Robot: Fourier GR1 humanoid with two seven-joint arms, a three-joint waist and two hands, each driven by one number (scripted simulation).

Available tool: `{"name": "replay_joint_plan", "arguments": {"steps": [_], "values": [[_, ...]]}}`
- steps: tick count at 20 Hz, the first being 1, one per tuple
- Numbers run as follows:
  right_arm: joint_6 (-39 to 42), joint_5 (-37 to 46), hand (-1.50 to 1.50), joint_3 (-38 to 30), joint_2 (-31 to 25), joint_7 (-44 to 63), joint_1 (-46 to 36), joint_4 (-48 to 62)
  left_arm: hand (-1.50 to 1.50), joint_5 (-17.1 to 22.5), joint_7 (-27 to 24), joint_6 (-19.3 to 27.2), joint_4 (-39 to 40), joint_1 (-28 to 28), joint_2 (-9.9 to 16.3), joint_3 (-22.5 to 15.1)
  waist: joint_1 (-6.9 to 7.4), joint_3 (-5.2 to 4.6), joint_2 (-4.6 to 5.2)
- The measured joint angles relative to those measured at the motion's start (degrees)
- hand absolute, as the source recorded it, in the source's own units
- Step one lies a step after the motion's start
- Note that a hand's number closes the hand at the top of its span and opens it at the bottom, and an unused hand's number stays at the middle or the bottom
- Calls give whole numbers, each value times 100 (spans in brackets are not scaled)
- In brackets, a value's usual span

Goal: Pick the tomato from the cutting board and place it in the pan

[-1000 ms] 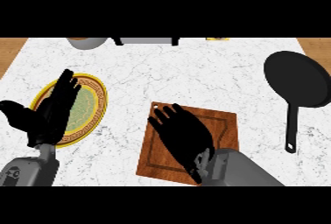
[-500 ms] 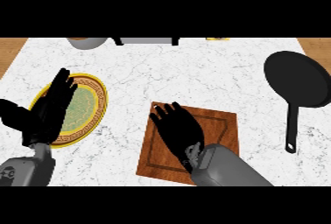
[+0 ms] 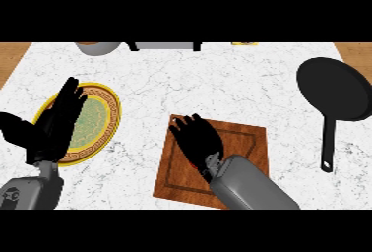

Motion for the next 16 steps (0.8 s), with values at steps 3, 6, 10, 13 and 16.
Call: {"name": "replay_joint_plan", "arguments": {"steps": [3, 6, 10, 13, 16], "values": [[-179, 173, -150, -48, -45, -244, 147, 112, 0, -33, 16, -58, -114, 112, -30, 55, -3, 1, -2], [-496, 294, -150, -126, 29, -481, 160, 482, 0, -24, 71, -145, -97, 49, -51, 123, -1, 0, 0], [-722, 157, -150, -131, 83, -554, 1, 898, 0, -48, 162, -209, -117, -3, -65, 215, 11, 0, 2], [-850, 24, 150, -52, 100, -617, -108, 1204, 0, -137, 150, -185, -113, -12, -133, 231, 20, 1, 2], [-1054, 133, 150, 12, 80, -969, -112, 1327, 0, -214, 153, -169, -159, 63, -238, 166, 14, -1, -5]]}}
